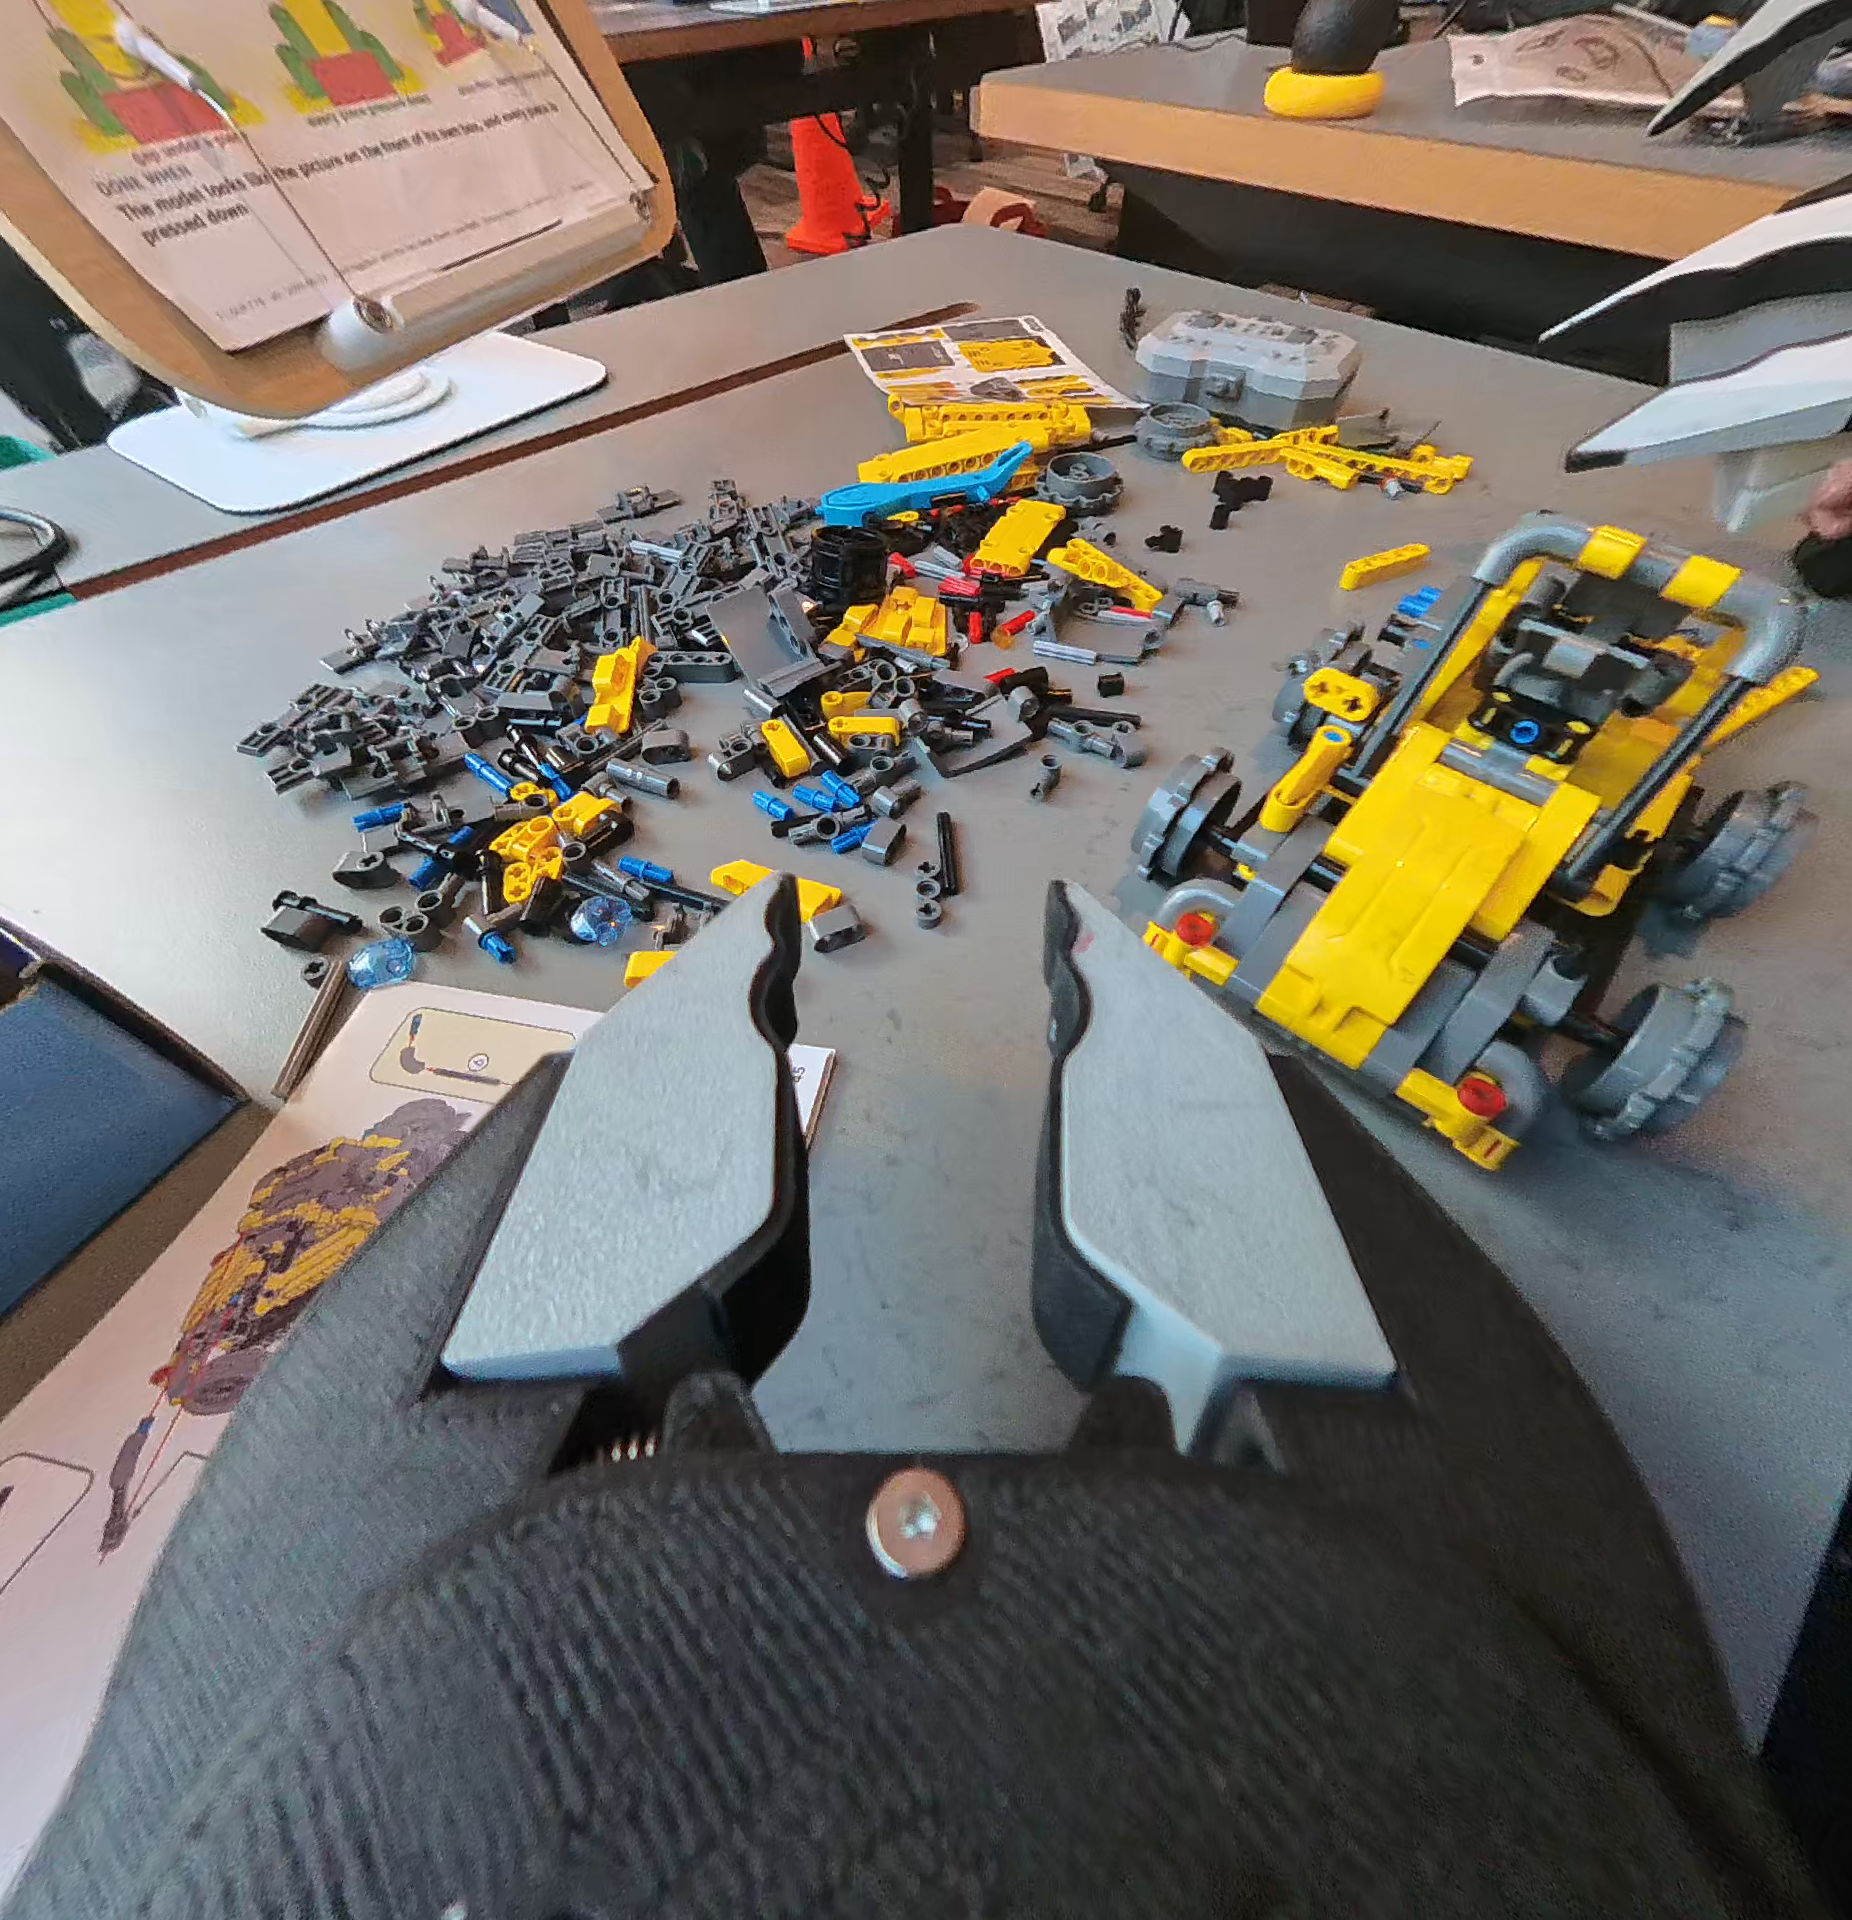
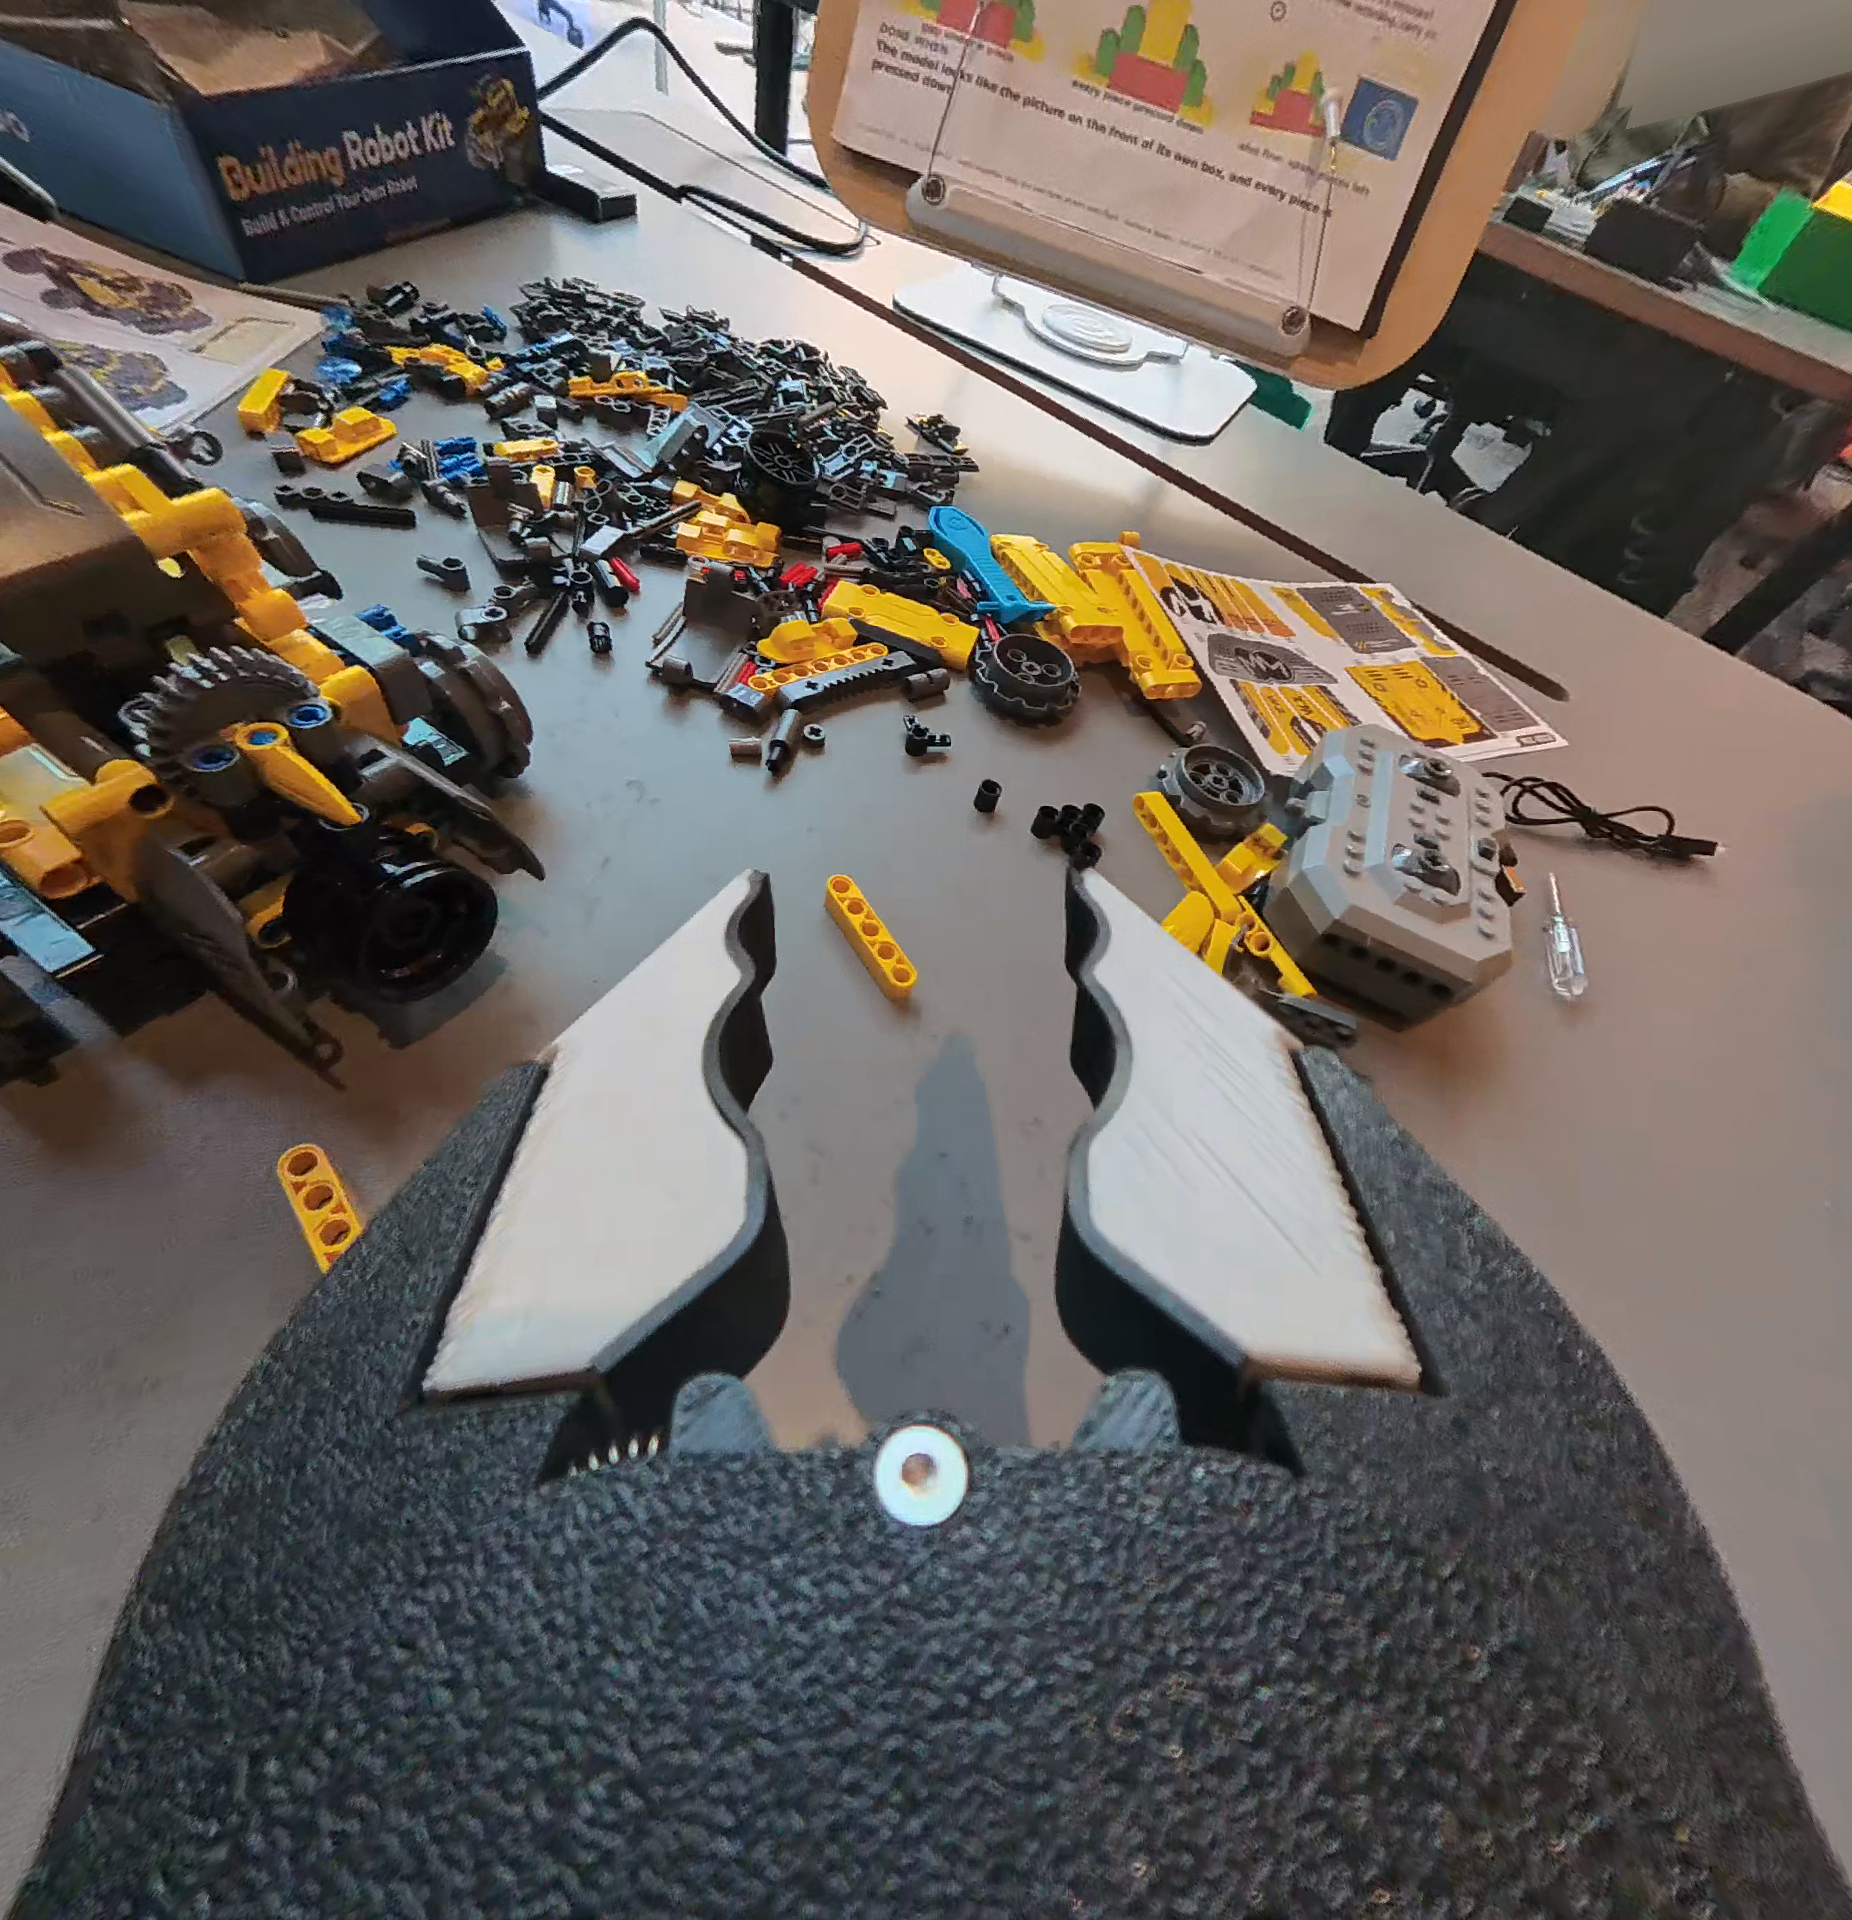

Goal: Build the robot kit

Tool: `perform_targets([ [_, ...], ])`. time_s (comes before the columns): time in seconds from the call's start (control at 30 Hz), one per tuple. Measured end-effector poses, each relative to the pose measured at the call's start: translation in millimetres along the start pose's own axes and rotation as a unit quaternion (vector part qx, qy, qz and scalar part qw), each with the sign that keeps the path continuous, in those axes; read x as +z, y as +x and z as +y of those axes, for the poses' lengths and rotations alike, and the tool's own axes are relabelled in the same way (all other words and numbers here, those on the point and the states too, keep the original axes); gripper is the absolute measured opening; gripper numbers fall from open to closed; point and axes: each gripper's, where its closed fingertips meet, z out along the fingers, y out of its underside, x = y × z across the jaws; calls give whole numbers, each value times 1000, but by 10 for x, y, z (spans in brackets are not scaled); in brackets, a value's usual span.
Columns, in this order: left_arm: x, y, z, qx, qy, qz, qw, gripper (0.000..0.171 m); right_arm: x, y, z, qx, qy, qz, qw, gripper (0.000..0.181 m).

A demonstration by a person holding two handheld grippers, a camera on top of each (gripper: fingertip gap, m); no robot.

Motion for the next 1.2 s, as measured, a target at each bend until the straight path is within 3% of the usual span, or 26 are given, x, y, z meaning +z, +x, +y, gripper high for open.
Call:
perform_targets([
  [0.13, -21, -15, -16, -1, 8, -11, 1000, 48, -52, -62, -93, -3, 30, -17, 999, 55],
  [0.23, -49, -29, -31, -18, 15, -14, 1000, 61, -115, -74, -188, 8, 58, -26, 998, 55],
  [0.43, -10, 47, 0, 24, -2, -18, 1000, 57, -76, 180, -67, 10, 22, 49, 999, 58],
  [0.67, 27, 141, 39, 105, -20, -46, 993, 53, 6, 160, 52, 5, -17, 50, 999, 61],
  [0.83, 5, 82, 27, 112, -17, -71, 991, 48, -3, -62, -8, -11, -1, -7, 1000, 62],
  [0.9, -20, 122, -1, 98, -3, -49, 994, 51, -24, -212, -18, -22, 2, -41, 999, 64],
  [1.03, -8, 410, 49, 87, -14, 60, 994, 47, -56, -448, -88, -38, 22, -100, 994, 61],
  [1.2, 33, 485, 119, 132, -35, 55, 989, 46, -95, -419, -138, -14, 39, -110, 993, 64],
])
